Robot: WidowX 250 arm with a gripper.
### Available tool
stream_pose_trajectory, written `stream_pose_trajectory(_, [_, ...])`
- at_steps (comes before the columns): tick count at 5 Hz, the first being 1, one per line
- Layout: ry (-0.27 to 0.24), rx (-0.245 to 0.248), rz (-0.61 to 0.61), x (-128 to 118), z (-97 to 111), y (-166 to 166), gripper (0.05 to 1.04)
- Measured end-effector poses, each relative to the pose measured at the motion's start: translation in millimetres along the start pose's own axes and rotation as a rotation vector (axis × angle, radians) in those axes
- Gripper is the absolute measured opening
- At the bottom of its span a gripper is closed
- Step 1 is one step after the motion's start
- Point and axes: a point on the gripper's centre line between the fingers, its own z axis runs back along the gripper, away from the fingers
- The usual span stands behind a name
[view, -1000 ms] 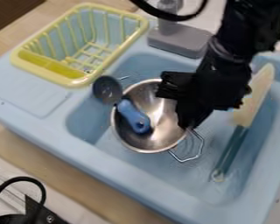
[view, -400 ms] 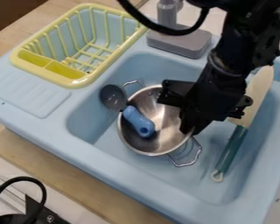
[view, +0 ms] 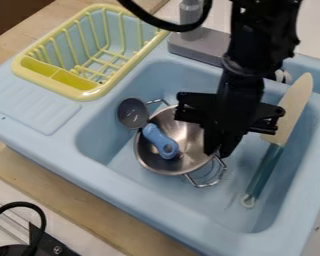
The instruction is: Move the sufuria into the sink
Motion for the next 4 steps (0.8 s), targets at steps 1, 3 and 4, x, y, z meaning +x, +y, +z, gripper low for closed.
stream_pose_trajectory(1, [-0.054,0.064,0.035,-1.1,6.2,-5.3,0.459])
stream_pose_trajectory(3, [-0.058,0.084,0.077,-2.9,5.9,-15.6,0.980])
stream_pose_trajectory(4, [-0.089,0.159,0.095,-1.1,8.3,-19.3,0.997])
